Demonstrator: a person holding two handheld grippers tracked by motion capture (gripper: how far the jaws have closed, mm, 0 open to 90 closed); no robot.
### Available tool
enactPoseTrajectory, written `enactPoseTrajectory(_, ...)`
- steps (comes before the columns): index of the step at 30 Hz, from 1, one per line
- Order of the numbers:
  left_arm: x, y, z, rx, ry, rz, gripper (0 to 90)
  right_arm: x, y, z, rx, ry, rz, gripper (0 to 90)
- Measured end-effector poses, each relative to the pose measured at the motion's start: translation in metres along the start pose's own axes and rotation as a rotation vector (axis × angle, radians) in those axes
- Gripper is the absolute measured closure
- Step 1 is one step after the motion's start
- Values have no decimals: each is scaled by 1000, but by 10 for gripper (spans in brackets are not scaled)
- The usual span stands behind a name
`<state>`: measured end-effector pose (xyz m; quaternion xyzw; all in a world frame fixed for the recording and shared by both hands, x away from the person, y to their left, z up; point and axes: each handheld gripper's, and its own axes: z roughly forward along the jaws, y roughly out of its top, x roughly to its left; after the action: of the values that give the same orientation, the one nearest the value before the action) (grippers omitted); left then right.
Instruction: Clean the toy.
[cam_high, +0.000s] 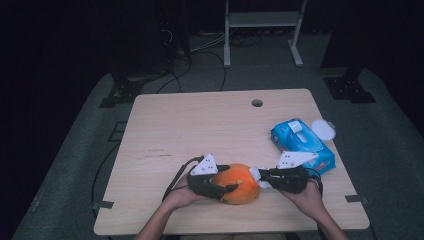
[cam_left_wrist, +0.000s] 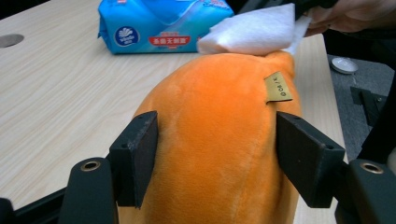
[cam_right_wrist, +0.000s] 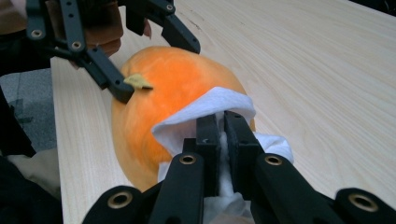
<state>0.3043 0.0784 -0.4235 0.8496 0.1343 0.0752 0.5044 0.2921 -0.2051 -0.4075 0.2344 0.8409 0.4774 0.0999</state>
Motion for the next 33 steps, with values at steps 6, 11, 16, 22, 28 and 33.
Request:
enactPoseTrajectory(6, -12, 4, 2, 27, -52, 89, 280, 2, 6, 4, -11, 13, -9, 842)
enactPoseTrajectory(11, -6, 3, -4, -7, -70, 38, 251, 2, 4, 3, -12, 28, -5, 842)
enactPoseTrajectory(16, -10, 4, 3, 15, -27, 36, 277, 3, 5, 3, -11, 10, -11, 842)
enactPoseTrajectory(22, -16, 5, 8, 7, -17, 57, 265, 11, 14, 4, -39, 19, -37, 842)
enactPoseTrajectory(28, -9, 7, 0, -31, -60, 23, 214, 15, 15, 5, -31, 41, -57, 842)
enactPoseTrajectory(33, -2, 6, -1, -33, -56, -23, 126, 14, 10, 0, -27, 68, -60, 842)
